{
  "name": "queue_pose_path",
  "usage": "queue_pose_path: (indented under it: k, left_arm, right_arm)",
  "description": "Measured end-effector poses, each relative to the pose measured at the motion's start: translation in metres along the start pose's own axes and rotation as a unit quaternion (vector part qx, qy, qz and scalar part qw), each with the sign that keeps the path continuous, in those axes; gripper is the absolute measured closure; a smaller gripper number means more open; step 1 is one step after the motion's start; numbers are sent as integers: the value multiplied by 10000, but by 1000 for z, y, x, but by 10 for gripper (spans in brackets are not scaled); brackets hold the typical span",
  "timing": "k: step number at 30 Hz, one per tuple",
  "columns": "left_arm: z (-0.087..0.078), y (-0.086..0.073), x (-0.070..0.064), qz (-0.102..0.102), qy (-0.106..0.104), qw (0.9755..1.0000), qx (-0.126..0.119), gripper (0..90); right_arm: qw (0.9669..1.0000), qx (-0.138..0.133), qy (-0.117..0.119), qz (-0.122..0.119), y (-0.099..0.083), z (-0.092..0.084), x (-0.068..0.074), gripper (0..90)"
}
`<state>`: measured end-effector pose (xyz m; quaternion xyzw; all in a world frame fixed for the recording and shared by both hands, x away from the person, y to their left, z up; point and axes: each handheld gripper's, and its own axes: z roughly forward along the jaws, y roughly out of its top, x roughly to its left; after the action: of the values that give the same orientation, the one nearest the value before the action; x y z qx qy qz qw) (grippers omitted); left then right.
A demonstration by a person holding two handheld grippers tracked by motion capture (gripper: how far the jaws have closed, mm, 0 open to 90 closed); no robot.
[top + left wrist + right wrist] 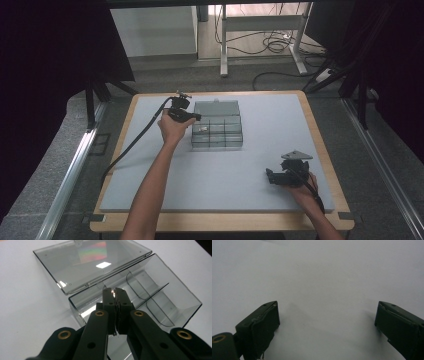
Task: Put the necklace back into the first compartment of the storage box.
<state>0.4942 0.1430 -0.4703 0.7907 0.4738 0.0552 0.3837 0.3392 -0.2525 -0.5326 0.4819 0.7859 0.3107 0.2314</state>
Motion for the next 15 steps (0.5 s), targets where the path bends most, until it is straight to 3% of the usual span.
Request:
queue_pose_path:
  k: [5, 11, 15]
  left_arm:
    - [10, -7, 2, -54, -15, 10000, 53, 885]
    - [11, -8, 3, -33, -27, 10000, 17, 878]
    - [5, -7, 3, 38, -48, 9999, -114, 752]
  right_arm:
    - [10000, -2, 1, 1, 0, 0, 0, 53]
    - [10000, -3, 0, 1, 0, 0, 0, 53]
    - [10000, -2, 1, 1, 0, 0, 0, 53]
